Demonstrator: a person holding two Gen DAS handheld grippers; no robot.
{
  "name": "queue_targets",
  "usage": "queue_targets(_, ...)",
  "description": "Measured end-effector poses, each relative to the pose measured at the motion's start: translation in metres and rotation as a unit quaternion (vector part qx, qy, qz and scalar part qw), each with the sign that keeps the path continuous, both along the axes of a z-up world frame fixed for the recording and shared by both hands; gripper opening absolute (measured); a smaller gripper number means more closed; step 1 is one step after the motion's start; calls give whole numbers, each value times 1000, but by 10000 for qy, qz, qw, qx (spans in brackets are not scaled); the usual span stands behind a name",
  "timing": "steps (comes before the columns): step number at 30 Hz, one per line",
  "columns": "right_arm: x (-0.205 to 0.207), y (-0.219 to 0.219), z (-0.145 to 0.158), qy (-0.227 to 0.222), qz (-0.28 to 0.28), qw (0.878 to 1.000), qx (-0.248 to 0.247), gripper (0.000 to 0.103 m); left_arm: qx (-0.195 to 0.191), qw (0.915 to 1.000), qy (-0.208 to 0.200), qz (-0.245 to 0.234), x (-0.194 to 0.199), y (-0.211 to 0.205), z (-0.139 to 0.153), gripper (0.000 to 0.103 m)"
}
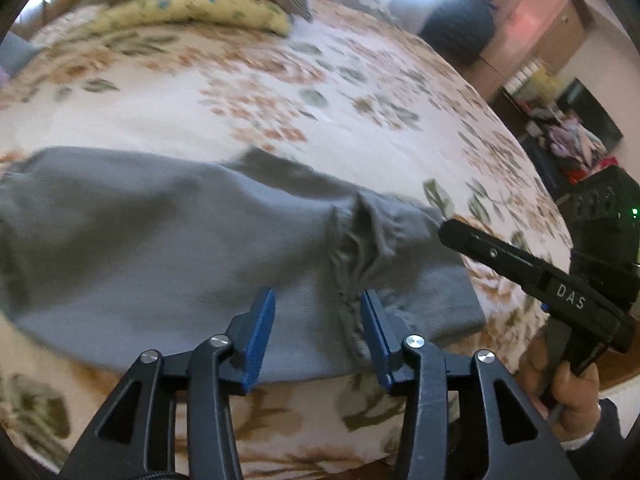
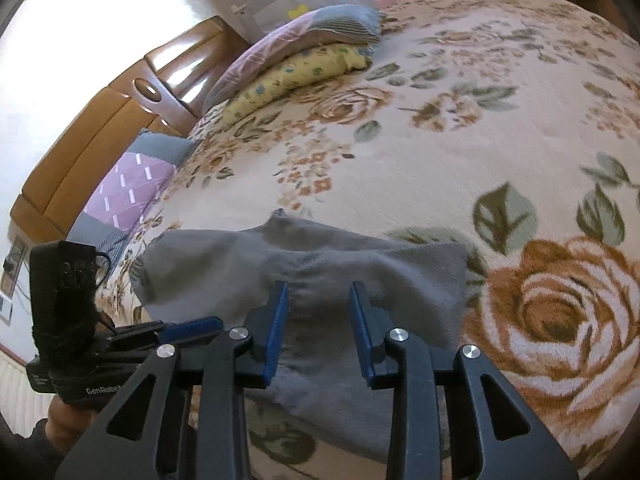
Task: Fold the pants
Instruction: 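Lower the folded sweatpants onto the bed and open both tools, then move both open tools to the cuff end of the grey sweatpants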
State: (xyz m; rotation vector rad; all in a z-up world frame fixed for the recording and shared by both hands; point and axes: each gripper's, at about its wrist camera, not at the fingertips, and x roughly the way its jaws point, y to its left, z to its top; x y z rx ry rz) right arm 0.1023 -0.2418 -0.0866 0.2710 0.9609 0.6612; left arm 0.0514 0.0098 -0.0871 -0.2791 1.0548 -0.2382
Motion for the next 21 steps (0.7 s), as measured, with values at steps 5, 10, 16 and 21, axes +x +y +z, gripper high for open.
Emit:
queue_targets(5,-4,15,6,-60,176,9998,-35,33,235,9991,-139,330,-10,14,11,50)
queue_targets(10,-8,33,10,-82,370,9992,-95,33,527,9962,-260,636,-22,28,18,55)
queue_targets(16,-9,54,10,-71,610,9979,-192,33,743,9915,-356,1012,-34,46,25,58)
queue_targets(21,-8,73,11,-47,787,9965,-273,40,969,9844,-411,1409,-41,66,30,62)
